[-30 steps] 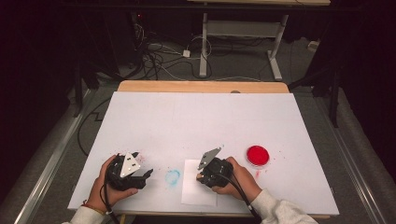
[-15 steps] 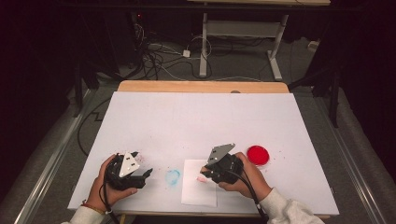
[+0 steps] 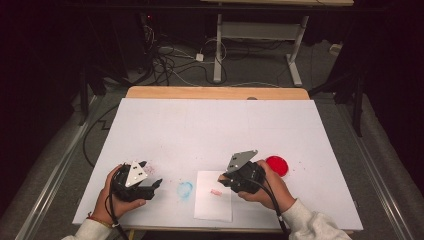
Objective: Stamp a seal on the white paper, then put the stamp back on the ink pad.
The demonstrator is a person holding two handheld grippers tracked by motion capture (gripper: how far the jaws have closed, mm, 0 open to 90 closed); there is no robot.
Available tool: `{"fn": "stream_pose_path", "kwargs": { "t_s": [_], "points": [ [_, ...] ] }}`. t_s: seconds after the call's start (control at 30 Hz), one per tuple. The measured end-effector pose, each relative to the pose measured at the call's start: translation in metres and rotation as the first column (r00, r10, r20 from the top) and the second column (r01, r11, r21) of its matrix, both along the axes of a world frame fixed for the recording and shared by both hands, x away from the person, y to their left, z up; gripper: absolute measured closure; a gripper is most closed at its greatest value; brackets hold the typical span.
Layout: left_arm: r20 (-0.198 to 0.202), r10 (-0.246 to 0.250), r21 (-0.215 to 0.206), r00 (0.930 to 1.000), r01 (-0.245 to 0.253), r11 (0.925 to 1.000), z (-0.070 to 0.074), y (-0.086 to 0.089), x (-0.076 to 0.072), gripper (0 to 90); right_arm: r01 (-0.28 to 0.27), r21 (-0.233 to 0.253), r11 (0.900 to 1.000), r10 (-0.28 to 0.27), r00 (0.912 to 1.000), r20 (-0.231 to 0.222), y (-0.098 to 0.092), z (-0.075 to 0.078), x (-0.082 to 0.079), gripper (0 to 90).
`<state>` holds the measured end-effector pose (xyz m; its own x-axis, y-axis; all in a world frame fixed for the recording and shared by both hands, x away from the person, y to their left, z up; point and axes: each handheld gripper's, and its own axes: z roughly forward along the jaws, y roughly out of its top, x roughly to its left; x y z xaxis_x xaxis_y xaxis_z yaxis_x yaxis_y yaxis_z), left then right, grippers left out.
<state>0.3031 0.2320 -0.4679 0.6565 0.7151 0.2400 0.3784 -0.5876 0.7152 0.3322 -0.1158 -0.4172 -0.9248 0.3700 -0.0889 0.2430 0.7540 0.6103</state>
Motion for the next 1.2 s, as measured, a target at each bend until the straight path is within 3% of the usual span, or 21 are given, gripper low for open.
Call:
{"fn": "stream_pose_path", "kwargs": {
  "t_s": [0.7,1.2],
  "points": [
    [-0.002,0.004,0.014,1.0000,-0.004,0.9999,-0.001,0.002,-0.006,21.8,0.030,0.013,0.999,-0.030,0.9993,0.022,-0.012,0.010,0.006,76.0],
    [0.005,0.000,0.032,1.0000,0.000,0.9995,0.000,-0.002,-0.008,21.8,0.101,0.036,0.994,-0.103,0.9926,0.065,-0.041,0.026,0.011,76.0]
  ]
}}
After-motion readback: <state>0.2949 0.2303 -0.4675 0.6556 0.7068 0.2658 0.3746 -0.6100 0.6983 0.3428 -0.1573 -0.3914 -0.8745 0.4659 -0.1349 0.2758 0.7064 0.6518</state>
